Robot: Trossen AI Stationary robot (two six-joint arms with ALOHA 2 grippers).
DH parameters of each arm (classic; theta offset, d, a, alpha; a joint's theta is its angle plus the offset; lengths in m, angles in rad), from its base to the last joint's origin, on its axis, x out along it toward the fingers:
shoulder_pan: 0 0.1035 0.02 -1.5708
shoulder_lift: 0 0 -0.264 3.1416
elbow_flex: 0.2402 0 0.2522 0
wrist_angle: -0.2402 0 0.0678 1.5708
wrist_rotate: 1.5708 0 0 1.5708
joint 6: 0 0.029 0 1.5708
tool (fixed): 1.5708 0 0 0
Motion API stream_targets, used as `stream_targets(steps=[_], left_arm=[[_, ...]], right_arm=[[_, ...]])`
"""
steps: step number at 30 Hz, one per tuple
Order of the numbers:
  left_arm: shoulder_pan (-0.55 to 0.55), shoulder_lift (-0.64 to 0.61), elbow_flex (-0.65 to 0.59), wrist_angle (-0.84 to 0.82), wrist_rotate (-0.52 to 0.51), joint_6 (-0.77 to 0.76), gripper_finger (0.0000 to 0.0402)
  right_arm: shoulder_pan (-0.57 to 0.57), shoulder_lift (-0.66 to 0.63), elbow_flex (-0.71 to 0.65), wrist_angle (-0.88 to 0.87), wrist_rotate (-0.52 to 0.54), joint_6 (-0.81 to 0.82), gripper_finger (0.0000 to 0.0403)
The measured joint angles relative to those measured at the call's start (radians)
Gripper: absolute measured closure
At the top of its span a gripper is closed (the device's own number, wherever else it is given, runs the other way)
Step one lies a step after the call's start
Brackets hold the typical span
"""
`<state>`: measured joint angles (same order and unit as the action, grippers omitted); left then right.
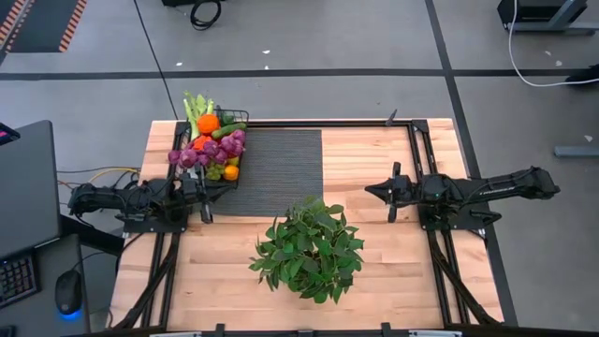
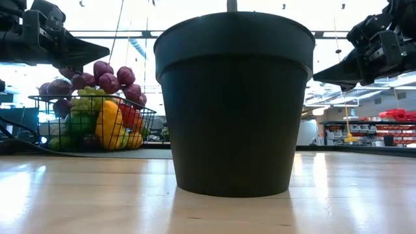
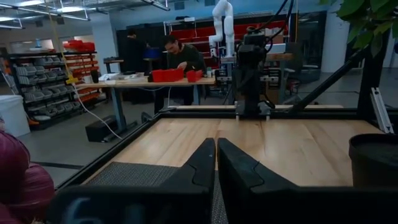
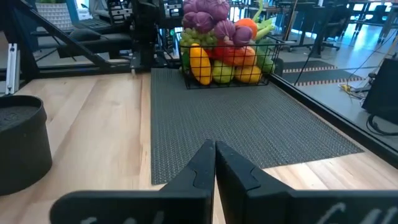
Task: Build produce basket
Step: Return to Home Position
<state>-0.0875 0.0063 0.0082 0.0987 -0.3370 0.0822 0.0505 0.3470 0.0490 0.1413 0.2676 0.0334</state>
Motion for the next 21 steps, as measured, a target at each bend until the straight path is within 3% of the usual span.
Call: stream_targets(steps=[13,21], left_arm=[[0.000,0.000,0.000,0.002,0.000,-0.001,0.0374],[0.000,0.000,0.000,0.001,0.000,-0.001,0.0381]], right_arm=[[0.000,-0.001,0.000,-0.001,0.000,0.000,0.0383],[0.005,-0.219,-0.042,0.006,-0.003,0.001,0.0383]])
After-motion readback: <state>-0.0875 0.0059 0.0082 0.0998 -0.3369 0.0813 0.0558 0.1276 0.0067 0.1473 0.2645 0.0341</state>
